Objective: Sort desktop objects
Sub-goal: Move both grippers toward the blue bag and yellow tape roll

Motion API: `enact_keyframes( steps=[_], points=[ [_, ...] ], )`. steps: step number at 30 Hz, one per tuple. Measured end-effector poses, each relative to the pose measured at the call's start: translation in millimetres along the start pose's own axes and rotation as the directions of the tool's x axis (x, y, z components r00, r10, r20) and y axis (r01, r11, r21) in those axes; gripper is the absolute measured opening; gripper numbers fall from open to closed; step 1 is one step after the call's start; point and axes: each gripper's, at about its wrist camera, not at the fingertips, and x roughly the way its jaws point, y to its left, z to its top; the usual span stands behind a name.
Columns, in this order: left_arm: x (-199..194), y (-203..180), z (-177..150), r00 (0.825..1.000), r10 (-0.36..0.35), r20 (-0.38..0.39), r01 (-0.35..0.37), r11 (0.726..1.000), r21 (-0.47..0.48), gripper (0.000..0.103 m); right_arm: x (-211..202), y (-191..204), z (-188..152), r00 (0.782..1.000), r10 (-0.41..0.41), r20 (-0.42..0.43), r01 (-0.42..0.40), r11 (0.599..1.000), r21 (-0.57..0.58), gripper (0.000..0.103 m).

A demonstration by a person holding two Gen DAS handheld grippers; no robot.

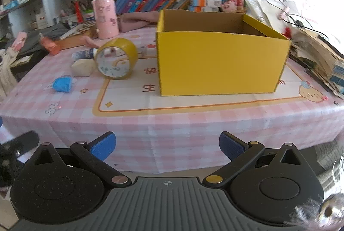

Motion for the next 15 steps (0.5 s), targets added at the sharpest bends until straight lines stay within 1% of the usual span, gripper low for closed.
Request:
enact_keyframes(
  steps=[4, 7, 13, 15],
  points=[
    [-0.2, -3.2, 2.0, 1.0, 0.001, 0.023, -0.001, 1.0, 0.022, 0.103, 0.5, 5.7, 1.5, 1.0, 0.021, 0.011, -0.021, 1.0, -0.019, 0.103],
    [1.0, -6.1, 1.9, 1.0, -0.012, 0.027, 0.011, 0.999, 0.033, 0.103, -0.4, 8.4, 2.3, 0.999, 0.03, 0.02, -0.029, 0.999, -0.033, 0.103],
    [3.4, -7.4, 2.1, 0.999, -0.034, 0.031, 0.033, 0.999, 0.041, 0.103, -2.7, 12.8, 3.7, 0.999, 0.017, 0.033, -0.015, 0.998, -0.063, 0.103],
    [3.5, -8.6, 0.5, 0.999, -0.029, 0.033, 0.027, 0.999, 0.042, 0.103, -3.8, 12.8, 4.0, 0.999, 0.003, 0.041, 0.0, 0.998, -0.061, 0.103]
  ],
)
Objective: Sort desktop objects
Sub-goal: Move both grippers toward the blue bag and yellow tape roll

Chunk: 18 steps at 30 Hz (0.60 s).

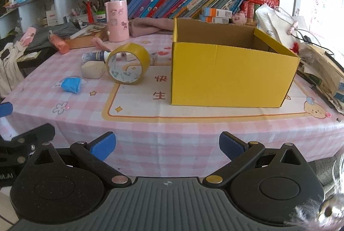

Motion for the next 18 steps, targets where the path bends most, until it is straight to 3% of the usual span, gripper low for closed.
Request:
enact_keyframes(
  steps=[4, 11, 18],
  points=[
    [1.4, 3.3, -0.2, 1.0, 0.015, -0.005, -0.015, 1.0, -0.012, 0.103, -2.6, 0.1, 1.4, 0.998, -0.054, 0.017, 0.054, 0.999, -0.003, 0.103],
    [-1.8, 10.3, 1.5, 1.0, -0.002, -0.01, 0.001, 1.0, -0.013, 0.103, -2.8, -0.6, 1.4, 1.0, -0.008, 0.012, 0.008, 1.0, 0.005, 0.103],
    [-2.5, 16.5, 5.6, 0.999, 0.03, -0.014, -0.03, 0.999, -0.045, 0.103, -2.8, -2.1, 1.8, 1.0, 0.025, 0.012, -0.025, 0.999, 0.026, 0.103]
  ],
)
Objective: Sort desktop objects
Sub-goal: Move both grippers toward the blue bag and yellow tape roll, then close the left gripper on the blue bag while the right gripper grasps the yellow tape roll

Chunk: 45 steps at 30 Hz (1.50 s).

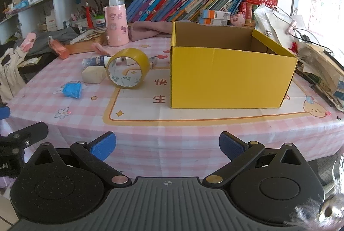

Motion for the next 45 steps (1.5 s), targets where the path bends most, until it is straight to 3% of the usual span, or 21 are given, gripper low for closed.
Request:
enact_keyframes(
  steps=[16, 29, 34, 36, 45],
  points=[
    [-3.3, 10.0, -5.4, 0.998, -0.052, -0.043, 0.052, 0.999, 0.005, 0.103, 1.8, 12.0, -0.8, 1.0, 0.025, -0.015, -0.025, 0.999, -0.021, 0.103],
    [-0.4, 35.0, -5.8, 0.996, 0.028, -0.082, -0.035, 0.996, -0.08, 0.103, 11.8, 22.0, 4.3, 0.996, 0.047, -0.072, -0.049, 0.998, -0.032, 0.103],
    [0.5, 41.3, -6.3, 0.994, 0.041, -0.098, -0.051, 0.994, -0.096, 0.103, 16.4, 26.7, 6.9, 0.994, 0.066, -0.083, -0.07, 0.997, -0.039, 0.096],
    [0.4, 44.8, -7.3, 0.994, 0.043, -0.104, -0.054, 0.993, -0.107, 0.103, 17.8, 30.3, 8.0, 0.994, 0.069, -0.083, -0.073, 0.996, -0.051, 0.084],
    [0.6, 51.5, -4.0, 0.993, 0.067, -0.096, -0.075, 0.994, -0.084, 0.103, 18.1, 52.2, 12.3, 0.994, 0.104, -0.047, -0.109, 0.984, -0.142, 0.084]
  ],
)
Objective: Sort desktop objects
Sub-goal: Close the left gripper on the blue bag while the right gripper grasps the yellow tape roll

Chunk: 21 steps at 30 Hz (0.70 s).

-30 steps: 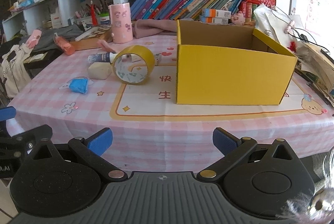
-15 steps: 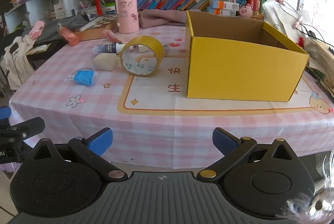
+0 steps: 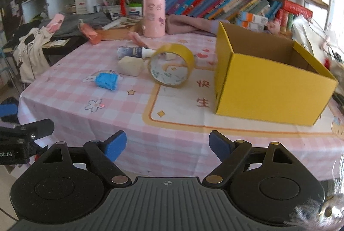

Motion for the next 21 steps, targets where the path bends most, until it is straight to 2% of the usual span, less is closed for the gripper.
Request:
enact_keyframes(
  steps=[4, 7, 9, 11, 21],
  points=[
    [4.0, 3.6, 6.6, 1.0, 0.012, 0.013, -0.012, 1.0, -0.016, 0.103, 4.2, 3.5, 4.3, 1.0, -0.022, 0.01, 0.022, 1.0, -0.014, 0.084],
    [8.4, 5.6, 13.2, 0.999, 0.022, 0.026, -0.021, 1.0, -0.022, 0.103, 9.1, 1.8, 9.6, 1.0, 0.015, 0.014, -0.015, 1.0, 0.001, 0.083],
    [13.0, 6.1, 18.1, 0.999, 0.029, 0.032, -0.028, 0.999, -0.018, 0.103, 12.6, 3.5, 14.4, 1.0, 0.017, 0.025, -0.016, 1.0, -0.01, 0.073],
    [18.7, 6.3, 22.4, 0.999, 0.037, 0.031, -0.036, 0.999, -0.015, 0.103, 18.9, 6.1, 21.4, 0.999, 0.017, 0.03, -0.016, 0.999, -0.028, 0.068],
    [51.9, 3.6, 36.0, 0.998, 0.056, -0.019, -0.056, 0.998, 0.005, 0.103, 57.1, 4.3, 48.3, 0.999, 0.041, 0.013, -0.04, 0.998, -0.054, 0.068]
  ],
)
